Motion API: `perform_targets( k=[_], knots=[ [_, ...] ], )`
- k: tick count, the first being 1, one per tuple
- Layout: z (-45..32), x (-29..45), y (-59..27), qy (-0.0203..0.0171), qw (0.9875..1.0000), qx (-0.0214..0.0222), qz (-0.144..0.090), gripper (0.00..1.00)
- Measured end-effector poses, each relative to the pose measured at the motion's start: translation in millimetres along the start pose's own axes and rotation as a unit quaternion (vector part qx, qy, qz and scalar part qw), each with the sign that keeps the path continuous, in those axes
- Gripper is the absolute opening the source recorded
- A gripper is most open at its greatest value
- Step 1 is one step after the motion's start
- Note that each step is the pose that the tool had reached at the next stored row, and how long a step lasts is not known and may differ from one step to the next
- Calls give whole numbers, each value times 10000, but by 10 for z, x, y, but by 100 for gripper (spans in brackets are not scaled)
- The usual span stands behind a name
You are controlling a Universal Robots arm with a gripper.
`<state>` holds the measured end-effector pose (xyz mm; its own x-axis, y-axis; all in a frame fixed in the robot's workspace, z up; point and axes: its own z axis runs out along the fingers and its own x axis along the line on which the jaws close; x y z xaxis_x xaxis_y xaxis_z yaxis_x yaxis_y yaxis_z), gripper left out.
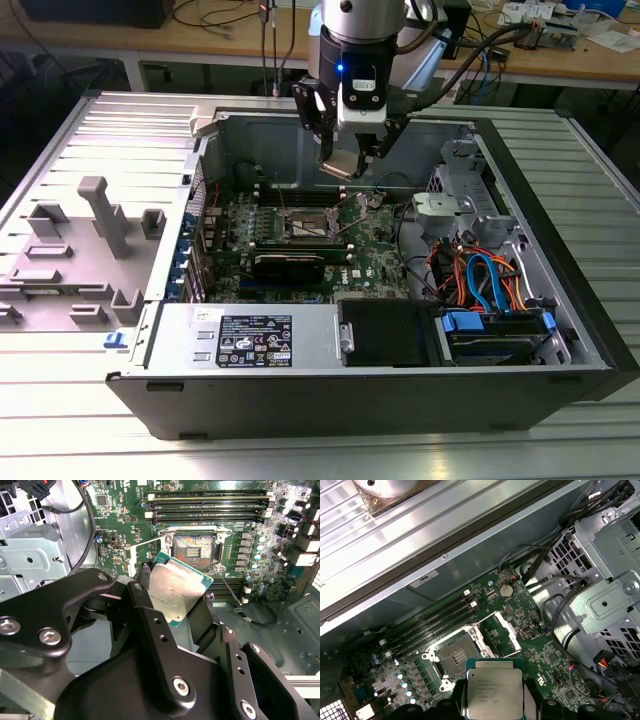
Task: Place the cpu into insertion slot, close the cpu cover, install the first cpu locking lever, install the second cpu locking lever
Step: 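Place the cpu into insertion slot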
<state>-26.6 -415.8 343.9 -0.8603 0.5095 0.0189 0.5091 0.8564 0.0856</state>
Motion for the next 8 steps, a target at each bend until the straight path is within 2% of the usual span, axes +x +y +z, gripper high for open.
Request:
perform_targets(
  k=[8],
  knots=[
    [0,-1,-1,-2,10000,2,8,55]
  ],
)
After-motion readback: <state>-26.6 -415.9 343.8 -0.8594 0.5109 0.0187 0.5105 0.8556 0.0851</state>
